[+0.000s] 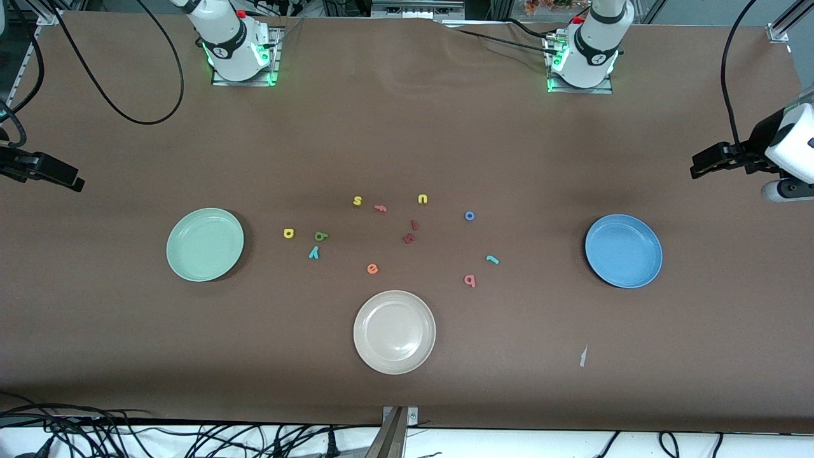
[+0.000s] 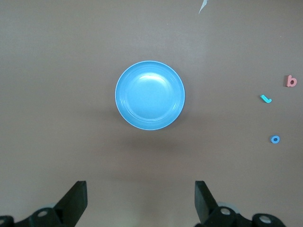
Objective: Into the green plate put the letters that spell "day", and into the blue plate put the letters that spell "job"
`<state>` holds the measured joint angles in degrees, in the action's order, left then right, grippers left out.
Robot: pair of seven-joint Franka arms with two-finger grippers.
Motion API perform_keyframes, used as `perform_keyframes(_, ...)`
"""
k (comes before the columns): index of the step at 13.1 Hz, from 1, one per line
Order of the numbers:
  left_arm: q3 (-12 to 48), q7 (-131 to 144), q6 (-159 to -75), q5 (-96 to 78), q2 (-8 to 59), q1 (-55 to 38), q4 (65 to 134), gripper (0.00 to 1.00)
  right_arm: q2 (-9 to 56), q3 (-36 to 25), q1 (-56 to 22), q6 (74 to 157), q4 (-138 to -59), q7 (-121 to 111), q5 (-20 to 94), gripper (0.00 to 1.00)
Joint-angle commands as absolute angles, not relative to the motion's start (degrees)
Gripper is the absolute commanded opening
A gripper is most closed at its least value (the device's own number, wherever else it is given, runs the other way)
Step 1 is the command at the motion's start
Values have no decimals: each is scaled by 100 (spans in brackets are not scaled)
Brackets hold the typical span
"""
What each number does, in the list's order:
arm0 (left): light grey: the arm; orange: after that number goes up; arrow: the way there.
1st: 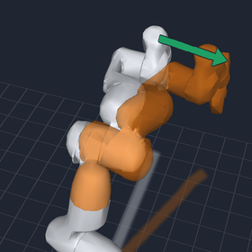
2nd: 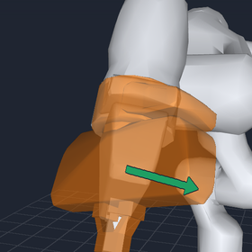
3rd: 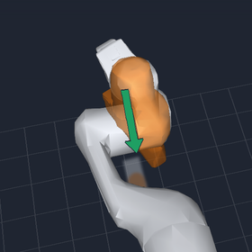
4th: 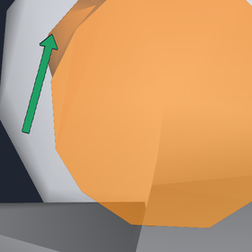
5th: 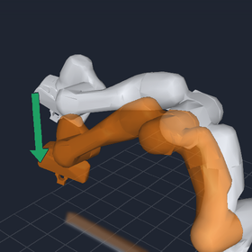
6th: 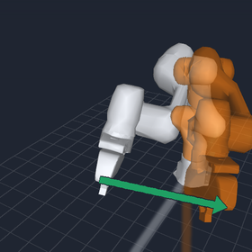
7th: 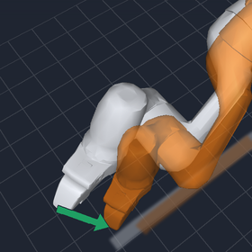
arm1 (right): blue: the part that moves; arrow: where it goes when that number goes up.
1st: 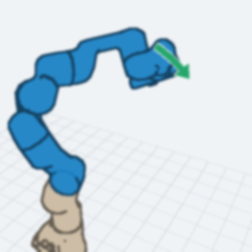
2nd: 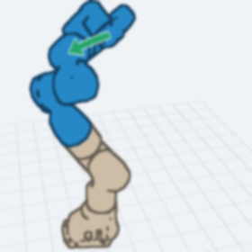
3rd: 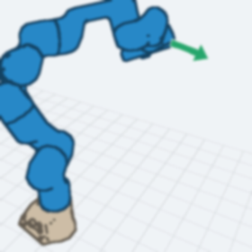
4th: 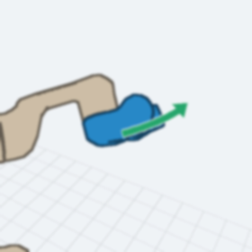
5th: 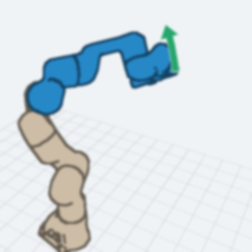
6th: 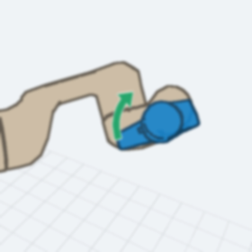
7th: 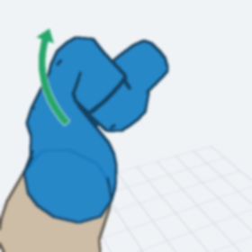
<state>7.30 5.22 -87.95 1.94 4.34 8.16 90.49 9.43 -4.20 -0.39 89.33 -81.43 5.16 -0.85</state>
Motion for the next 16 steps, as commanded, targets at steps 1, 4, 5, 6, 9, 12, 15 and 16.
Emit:
perform_keyframes(1, 756, 404, -8886, 264, 396, 835, 9123, 100, 756, -431, -79, 8921, -8314, 641, -18, 100)
perform_keyframes(4, 756, 396, -8886, 264, 396, 835, 9132, 100, 817, -431, -70, 8930, -8279, 677, 0, 100)
perform_keyframes(5, 756, 396, -8886, 264, 396, 835, 9132, 100, 809, -431, -70, 8912, -8279, 677, 0, 100)
perform_keyframes(6, 756, 396, -8886, 264, 396, 835, 9132, 100, 809, -431, -70, 8921, -8279, 685, 0, 100)
perform_keyframes(9, 756, 396, -8903, 264, 396, 835, 9141, 100, 870, -448, -62, 8956, -8288, 668, 96, 100)
perform_keyframes(12, 756, 396, -8930, 264, 396, 835, 9149, 100, 862, -431, -53, 8973, -8340, 772, 211, 100)
perform_keyframes(15, 756, 396, -8930, 264, 404, 835, 9149, 100, 765, -439, -53, 9017, -8463, 809, 220, 100)
perform_keyframes(16, 756, 396, -8930, 264, 404, 835, 9149, 100, 721, -431, -61, 9026, -8533, 765, 220, 100)
